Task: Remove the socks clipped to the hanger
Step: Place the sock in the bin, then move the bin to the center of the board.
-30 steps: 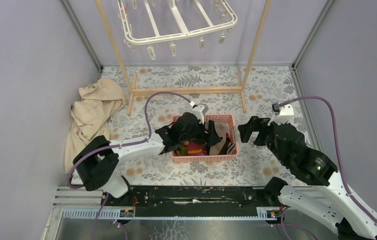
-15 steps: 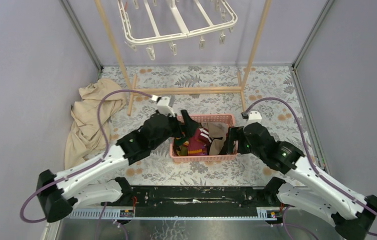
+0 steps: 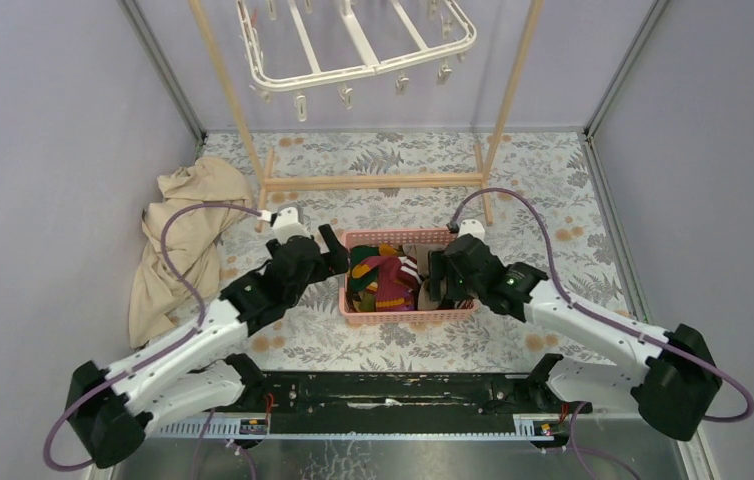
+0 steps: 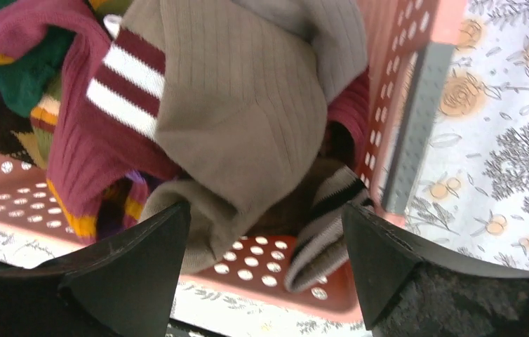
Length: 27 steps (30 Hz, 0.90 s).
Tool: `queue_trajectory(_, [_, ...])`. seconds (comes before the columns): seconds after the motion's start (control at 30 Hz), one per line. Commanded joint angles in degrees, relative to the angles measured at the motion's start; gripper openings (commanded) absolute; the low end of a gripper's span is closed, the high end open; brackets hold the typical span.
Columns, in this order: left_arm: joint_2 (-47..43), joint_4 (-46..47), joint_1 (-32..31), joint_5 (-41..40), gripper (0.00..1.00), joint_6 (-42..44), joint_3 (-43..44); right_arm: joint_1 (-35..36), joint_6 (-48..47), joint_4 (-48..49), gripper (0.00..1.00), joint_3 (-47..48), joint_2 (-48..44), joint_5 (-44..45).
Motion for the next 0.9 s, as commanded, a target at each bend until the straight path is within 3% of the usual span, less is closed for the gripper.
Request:
queue_trajectory(0.0, [9.5,7.9,3.0,3.3,0.95,-0.6,-0.6,-0.1,1.1,7.1,0.86,5.4,6.0,1.7])
queue_trajectory(0.4, [30.2,22.8,9.8,11.5,0.90,2.0,3.8,-0.5,3.5,16.4,0.91,9.9,27.1,4.9])
queue_trajectory(0.87, [41.1,25.0,16.8,15.2,0.87,8.0,13.9,-8.7,-2.8,19.3,0.92,20.6,36.9,1.1])
